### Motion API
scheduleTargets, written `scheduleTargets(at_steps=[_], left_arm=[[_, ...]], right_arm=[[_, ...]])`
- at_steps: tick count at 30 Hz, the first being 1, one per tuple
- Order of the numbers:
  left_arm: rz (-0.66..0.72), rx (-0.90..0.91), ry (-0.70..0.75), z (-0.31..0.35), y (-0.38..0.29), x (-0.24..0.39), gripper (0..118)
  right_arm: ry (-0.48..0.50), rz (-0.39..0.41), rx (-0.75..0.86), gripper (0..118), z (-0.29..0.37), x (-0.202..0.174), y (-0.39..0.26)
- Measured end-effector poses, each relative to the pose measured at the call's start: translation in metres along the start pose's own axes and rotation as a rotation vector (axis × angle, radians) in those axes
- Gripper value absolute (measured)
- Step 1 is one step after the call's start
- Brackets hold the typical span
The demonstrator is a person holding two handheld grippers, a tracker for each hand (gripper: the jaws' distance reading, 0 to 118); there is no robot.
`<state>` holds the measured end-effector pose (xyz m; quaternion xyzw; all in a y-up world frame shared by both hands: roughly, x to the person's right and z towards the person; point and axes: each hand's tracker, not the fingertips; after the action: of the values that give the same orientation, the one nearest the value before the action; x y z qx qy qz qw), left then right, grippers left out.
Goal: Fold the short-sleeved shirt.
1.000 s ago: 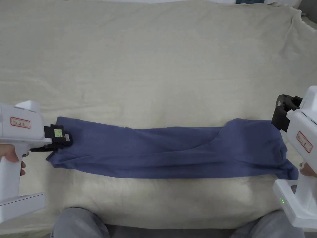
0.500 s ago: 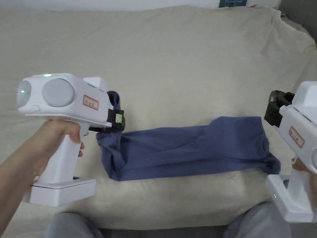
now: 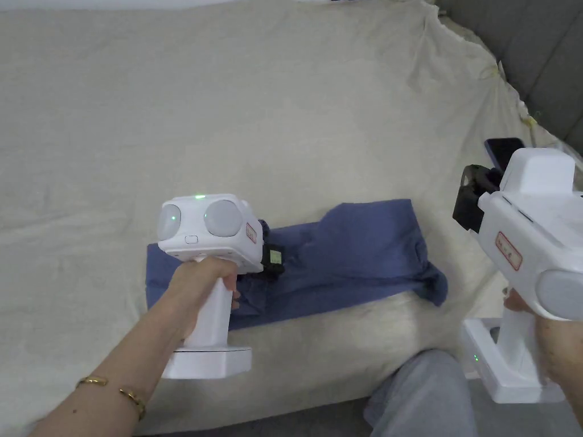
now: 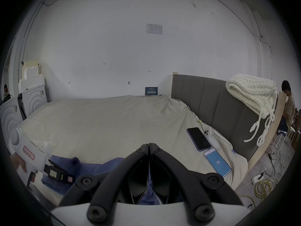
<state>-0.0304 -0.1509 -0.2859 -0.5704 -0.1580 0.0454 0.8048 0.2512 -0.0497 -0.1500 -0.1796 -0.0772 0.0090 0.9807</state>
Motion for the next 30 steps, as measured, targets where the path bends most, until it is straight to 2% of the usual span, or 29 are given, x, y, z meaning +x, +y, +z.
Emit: scheduleTargets(at_steps=[1, 5, 10, 11, 12, 13, 14, 16, 17, 20, 23, 27, 30], left_arm=[[0.036, 0.001, -0.029, 0.001, 0.001, -0.001, 98], [0.039, 0.087, -0.134, 0.032, 0.017, -0.009, 98], [-0.023, 0.337, -0.030, 0.089, 0.025, -0.033, 96], [-0.033, 0.376, 0.019, 0.093, 0.023, -0.037, 88], [-0.051, 0.404, 0.078, 0.094, 0.019, -0.042, 75], [-0.069, 0.426, 0.129, 0.093, 0.014, -0.045, 47], [-0.074, 0.440, 0.181, 0.090, 0.007, -0.046, 25], [-0.062, 0.451, 0.196, 0.077, -0.011, -0.048, 5], [-0.053, 0.443, 0.181, 0.072, -0.020, -0.048, 0], [-0.006, 0.415, 0.125, 0.047, -0.047, -0.041, 0], [-0.044, 0.375, 0.110, 0.022, -0.075, -0.020, 0], [-0.170, 0.325, 0.101, -0.005, -0.095, 0.017, 0], [-0.269, 0.347, 0.183, -0.018, -0.100, 0.044, 0]], right_arm=[[-0.002, 0.002, -0.007, 0, -0.001, 0.000, 0.000], [0.004, 0.005, -0.013, 0, -0.003, -0.003, 0.000], [0.021, 0.006, -0.008, 0, -0.007, -0.010, 0.002], [0.026, 0.008, -0.006, 0, -0.007, -0.012, 0.003], [0.030, 0.010, -0.005, 0, -0.008, -0.013, 0.003], [0.033, 0.013, -0.005, 0, -0.008, -0.015, 0.003], [0.036, 0.016, -0.005, 0, -0.009, -0.016, 0.004], [0.042, 0.018, -0.007, 0, -0.009, -0.020, 0.004], [0.043, 0.017, -0.006, 0, -0.008, -0.020, 0.004], [0.047, 0.019, -0.010, 0, -0.009, -0.021, 0.003], [0.046, 0.028, -0.015, 0, -0.008, -0.022, 0.002], [0.041, 0.032, -0.027, 0, -0.007, -0.019, -0.002], [0.038, 0.035, -0.040, 0, -0.006, -0.016, -0.006]])
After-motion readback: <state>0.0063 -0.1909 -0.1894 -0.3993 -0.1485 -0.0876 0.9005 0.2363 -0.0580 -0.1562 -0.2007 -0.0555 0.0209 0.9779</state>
